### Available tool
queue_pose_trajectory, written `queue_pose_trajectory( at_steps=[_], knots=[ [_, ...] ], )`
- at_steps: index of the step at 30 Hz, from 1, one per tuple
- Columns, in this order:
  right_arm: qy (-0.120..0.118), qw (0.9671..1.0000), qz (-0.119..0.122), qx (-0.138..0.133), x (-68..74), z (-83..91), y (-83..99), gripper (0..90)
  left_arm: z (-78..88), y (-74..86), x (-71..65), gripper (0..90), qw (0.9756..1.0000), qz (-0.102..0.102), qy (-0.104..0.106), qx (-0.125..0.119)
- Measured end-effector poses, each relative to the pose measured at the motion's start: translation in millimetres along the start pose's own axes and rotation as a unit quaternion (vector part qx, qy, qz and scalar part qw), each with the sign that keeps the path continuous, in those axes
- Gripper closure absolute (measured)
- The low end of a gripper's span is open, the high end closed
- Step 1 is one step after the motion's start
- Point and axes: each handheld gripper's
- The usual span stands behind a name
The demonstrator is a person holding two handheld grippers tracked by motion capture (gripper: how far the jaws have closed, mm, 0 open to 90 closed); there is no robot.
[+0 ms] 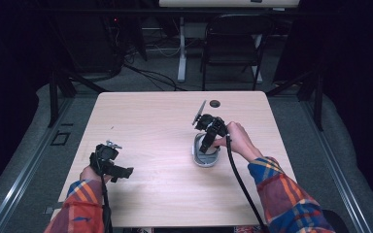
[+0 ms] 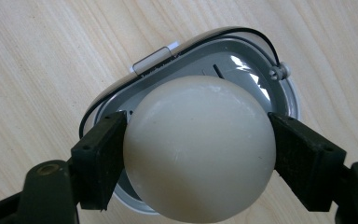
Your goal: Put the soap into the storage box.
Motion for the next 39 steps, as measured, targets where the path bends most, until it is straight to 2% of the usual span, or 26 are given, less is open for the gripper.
queue_pose_trajectory(
  at_steps=[9, 20, 33, 39],
  knots=[
    [-0.002, 1.0000, -0.003, 0.006, 0.5, -7.8, 2.5, 22.6, -0.2, 0.1, 0.1, 0.8, 1.0000, 0.000, 0.000, 0.001],
    [-0.012, 0.9999, -0.012, 0.001, -1.8, -17.2, 9.6, 22.3, -0.9, 0.2, -0.3, 0.9, 1.0000, -0.001, 0.001, 0.001],
    [-0.023, 0.9993, -0.024, -0.014, -7.4, -11.0, 20.1, 19.8, -1.7, 0.1, -1.0, 1.0, 1.0000, -0.002, 0.002, 0.003],
    [-0.019, 0.9996, -0.019, -0.007, -7.3, -6.4, 21.4, 21.8, -1.4, -0.2, -1.7, 1.1, 1.0000, -0.003, 0.002, 0.005]
  ],
)
Point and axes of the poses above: each handheld gripper's, and its own axes: z roughly backward along the jaws, y roughly out of its underside, x roughly to its left, and after that the axes turned 9 degrees about -x, right-handed
